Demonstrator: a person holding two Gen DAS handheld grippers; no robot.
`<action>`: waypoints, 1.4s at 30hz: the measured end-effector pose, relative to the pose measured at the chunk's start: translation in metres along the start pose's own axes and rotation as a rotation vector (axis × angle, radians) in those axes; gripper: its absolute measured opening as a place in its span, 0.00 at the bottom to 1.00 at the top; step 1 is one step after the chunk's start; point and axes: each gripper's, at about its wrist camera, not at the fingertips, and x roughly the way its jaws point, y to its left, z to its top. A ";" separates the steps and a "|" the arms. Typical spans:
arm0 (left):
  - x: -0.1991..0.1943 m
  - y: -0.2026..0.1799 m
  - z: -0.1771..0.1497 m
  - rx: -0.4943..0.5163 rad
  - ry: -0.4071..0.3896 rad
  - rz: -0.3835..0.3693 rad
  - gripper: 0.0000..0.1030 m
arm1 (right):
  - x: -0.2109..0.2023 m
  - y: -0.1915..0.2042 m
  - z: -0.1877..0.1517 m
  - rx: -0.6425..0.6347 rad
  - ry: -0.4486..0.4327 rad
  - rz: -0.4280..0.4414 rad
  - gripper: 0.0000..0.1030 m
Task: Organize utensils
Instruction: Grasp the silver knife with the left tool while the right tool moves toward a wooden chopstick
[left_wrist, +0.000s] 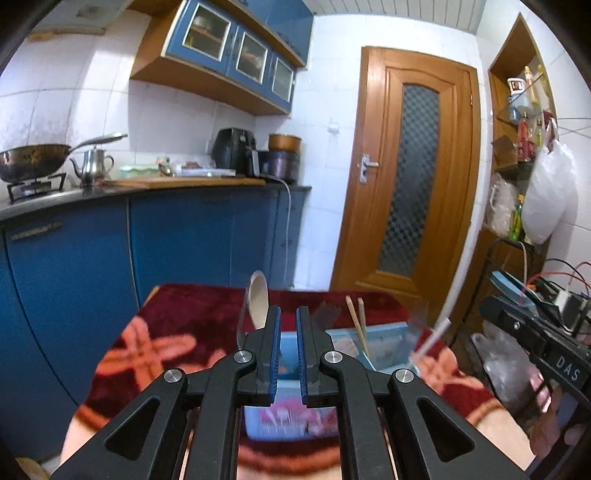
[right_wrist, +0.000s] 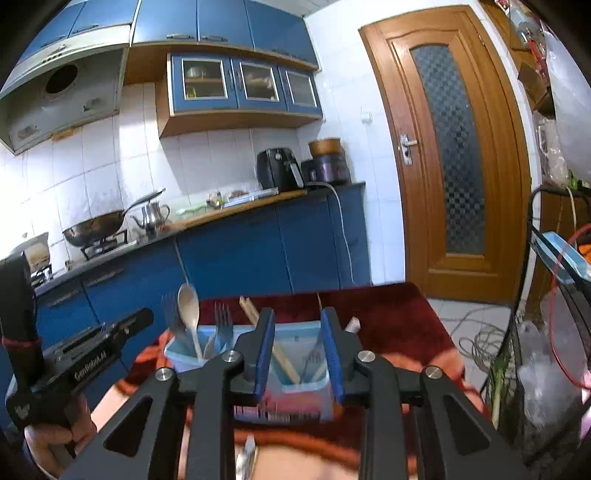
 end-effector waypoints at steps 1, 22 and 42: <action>-0.003 -0.001 -0.002 -0.002 0.016 -0.008 0.08 | -0.006 -0.001 -0.005 0.003 0.014 0.002 0.31; -0.009 -0.021 -0.088 -0.035 0.390 -0.052 0.08 | -0.034 -0.036 -0.086 0.102 0.235 0.037 0.52; 0.015 -0.048 -0.125 -0.060 0.570 -0.120 0.20 | -0.028 -0.060 -0.108 0.180 0.282 0.045 0.54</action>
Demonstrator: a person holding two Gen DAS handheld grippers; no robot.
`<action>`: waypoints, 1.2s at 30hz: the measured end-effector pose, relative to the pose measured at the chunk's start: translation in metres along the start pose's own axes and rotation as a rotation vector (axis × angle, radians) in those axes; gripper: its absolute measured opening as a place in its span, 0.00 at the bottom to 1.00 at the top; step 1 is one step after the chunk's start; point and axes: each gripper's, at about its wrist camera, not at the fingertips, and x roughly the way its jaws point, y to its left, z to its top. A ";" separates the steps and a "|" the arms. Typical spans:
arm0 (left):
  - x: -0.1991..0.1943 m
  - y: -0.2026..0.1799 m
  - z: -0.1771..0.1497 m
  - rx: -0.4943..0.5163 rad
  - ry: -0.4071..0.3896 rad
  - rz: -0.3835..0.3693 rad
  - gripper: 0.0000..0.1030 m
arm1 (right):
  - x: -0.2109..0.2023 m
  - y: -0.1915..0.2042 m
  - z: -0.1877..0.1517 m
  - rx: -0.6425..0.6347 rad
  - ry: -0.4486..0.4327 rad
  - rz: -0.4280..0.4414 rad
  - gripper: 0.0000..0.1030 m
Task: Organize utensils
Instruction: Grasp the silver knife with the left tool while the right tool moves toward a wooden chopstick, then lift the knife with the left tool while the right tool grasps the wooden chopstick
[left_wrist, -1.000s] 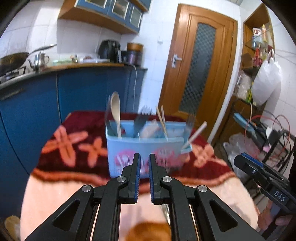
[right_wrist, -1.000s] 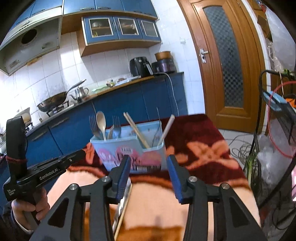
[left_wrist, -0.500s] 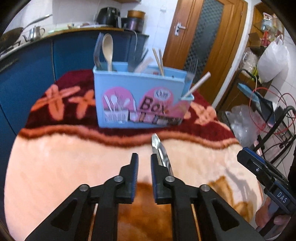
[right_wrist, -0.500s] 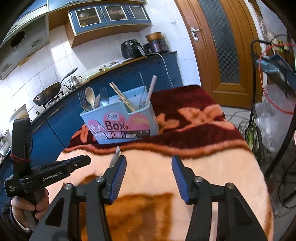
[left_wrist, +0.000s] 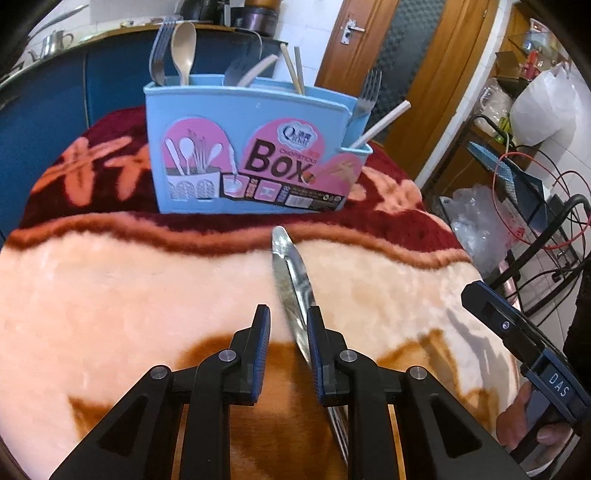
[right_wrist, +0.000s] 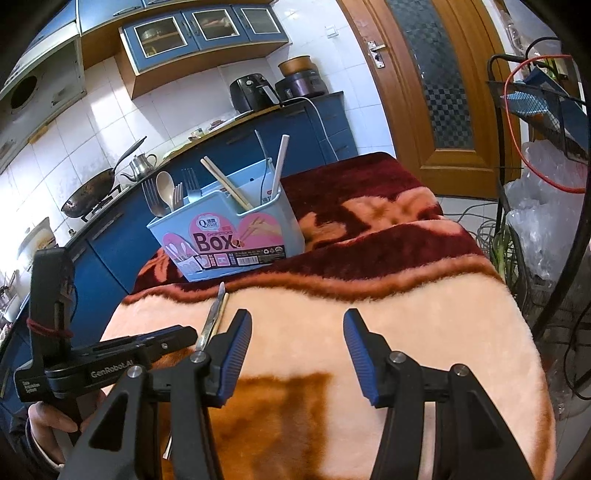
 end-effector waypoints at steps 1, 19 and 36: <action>0.003 -0.001 0.000 0.001 0.008 0.006 0.20 | 0.000 -0.001 0.000 0.001 0.000 -0.001 0.54; 0.020 0.015 0.000 -0.107 0.000 -0.149 0.02 | 0.002 -0.012 0.000 0.030 0.002 -0.011 0.54; -0.017 0.056 -0.005 -0.091 -0.063 0.070 0.00 | 0.005 0.007 0.001 -0.020 0.042 0.001 0.54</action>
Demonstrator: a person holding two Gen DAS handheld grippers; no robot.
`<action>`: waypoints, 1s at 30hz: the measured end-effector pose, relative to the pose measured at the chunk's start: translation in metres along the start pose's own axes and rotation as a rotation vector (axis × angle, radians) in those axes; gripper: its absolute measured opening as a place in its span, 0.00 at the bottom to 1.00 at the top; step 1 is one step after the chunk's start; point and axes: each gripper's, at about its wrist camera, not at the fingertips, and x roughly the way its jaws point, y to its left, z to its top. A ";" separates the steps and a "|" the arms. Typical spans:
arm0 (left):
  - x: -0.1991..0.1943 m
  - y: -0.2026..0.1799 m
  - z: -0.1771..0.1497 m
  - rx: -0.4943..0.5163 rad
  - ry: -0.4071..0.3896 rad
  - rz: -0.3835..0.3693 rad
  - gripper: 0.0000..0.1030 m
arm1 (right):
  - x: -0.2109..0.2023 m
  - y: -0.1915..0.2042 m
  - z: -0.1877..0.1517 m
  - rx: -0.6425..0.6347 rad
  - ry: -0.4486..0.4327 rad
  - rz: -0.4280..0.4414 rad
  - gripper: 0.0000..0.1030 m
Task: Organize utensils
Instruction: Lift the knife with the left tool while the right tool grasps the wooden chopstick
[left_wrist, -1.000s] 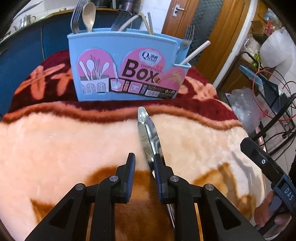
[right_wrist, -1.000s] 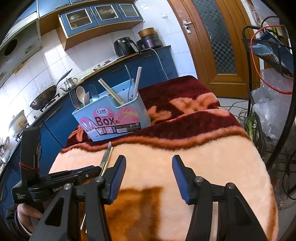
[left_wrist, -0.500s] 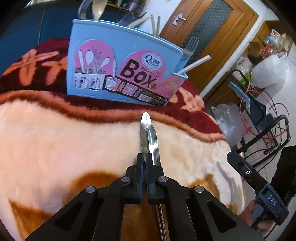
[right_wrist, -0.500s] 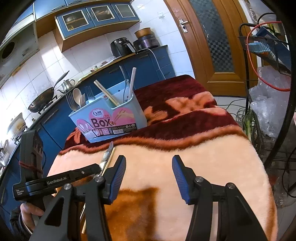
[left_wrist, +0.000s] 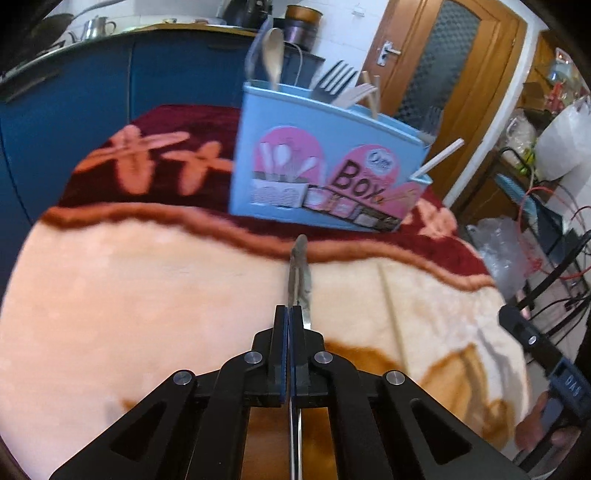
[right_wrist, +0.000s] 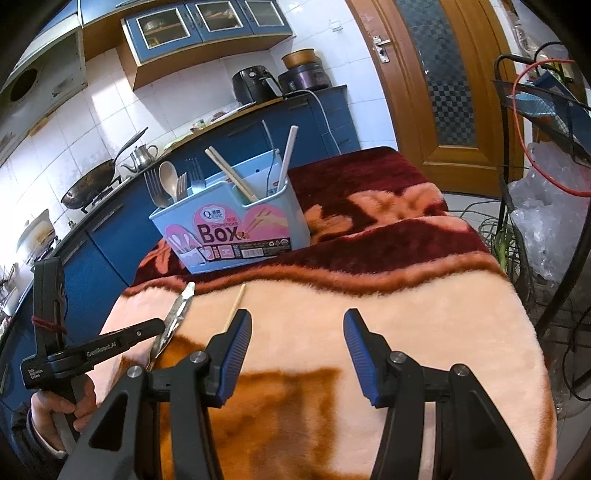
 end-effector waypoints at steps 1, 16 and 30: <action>-0.001 0.004 0.000 0.001 0.016 0.007 0.00 | 0.001 0.002 0.001 -0.005 0.009 -0.001 0.54; 0.015 0.015 0.018 0.048 0.226 -0.082 0.15 | 0.030 0.045 0.017 -0.121 0.232 0.054 0.54; 0.037 0.005 0.041 0.139 0.349 -0.129 0.15 | 0.099 0.069 0.027 -0.162 0.545 0.008 0.37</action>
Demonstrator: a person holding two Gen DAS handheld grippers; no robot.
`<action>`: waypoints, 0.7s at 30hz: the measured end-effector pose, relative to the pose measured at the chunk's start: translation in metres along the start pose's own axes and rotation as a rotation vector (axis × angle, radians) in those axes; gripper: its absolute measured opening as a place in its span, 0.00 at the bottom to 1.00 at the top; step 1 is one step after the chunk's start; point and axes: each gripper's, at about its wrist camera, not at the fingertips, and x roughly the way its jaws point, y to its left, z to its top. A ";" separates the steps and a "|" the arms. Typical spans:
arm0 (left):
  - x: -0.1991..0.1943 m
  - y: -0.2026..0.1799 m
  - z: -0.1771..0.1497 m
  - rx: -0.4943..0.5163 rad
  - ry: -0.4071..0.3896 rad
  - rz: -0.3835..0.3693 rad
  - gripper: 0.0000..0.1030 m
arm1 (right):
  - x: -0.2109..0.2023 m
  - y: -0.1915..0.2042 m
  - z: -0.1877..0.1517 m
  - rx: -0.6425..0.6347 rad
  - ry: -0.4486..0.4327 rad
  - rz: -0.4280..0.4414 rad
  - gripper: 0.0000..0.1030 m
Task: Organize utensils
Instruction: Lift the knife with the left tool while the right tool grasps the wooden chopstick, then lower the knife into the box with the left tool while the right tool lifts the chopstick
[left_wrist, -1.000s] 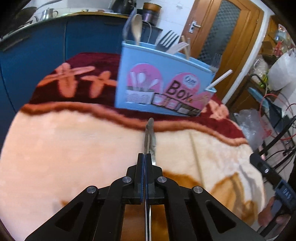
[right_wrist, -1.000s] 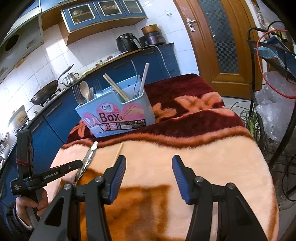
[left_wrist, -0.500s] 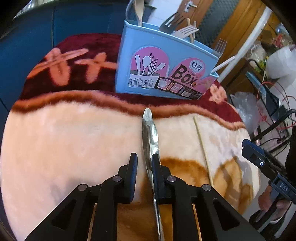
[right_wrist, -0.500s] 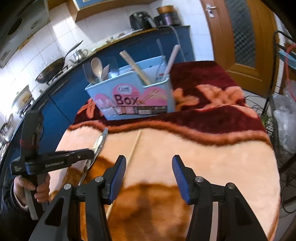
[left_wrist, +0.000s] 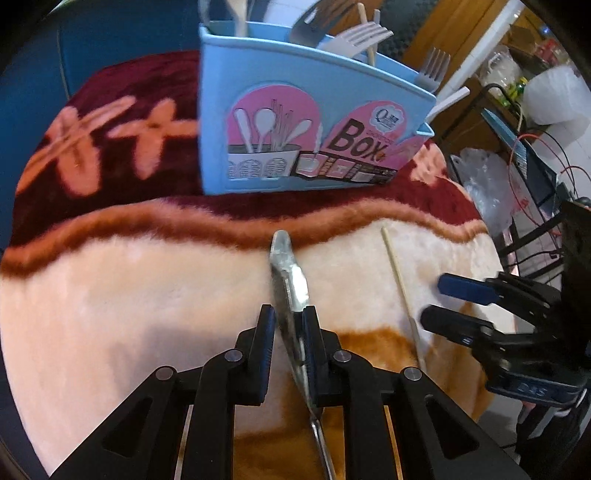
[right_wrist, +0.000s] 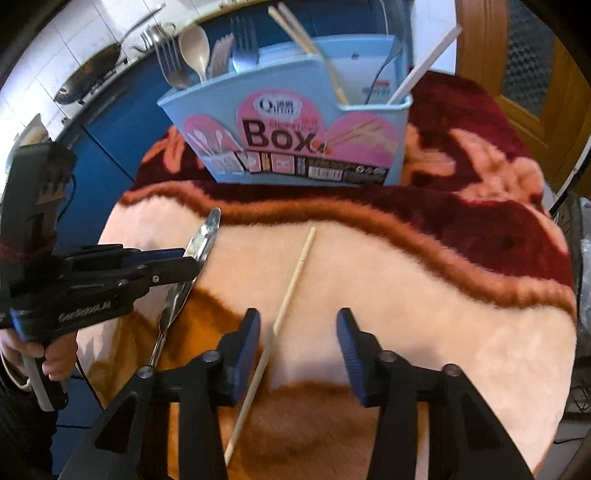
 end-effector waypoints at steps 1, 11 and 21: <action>0.001 0.000 0.002 0.000 0.007 -0.004 0.15 | 0.003 0.000 0.003 -0.001 0.015 -0.006 0.36; 0.000 0.004 0.007 -0.004 -0.005 -0.053 0.03 | 0.014 0.000 0.026 0.008 0.090 -0.033 0.27; -0.052 0.006 0.005 -0.001 -0.240 -0.023 0.02 | 0.012 -0.009 0.025 0.055 0.054 -0.014 0.07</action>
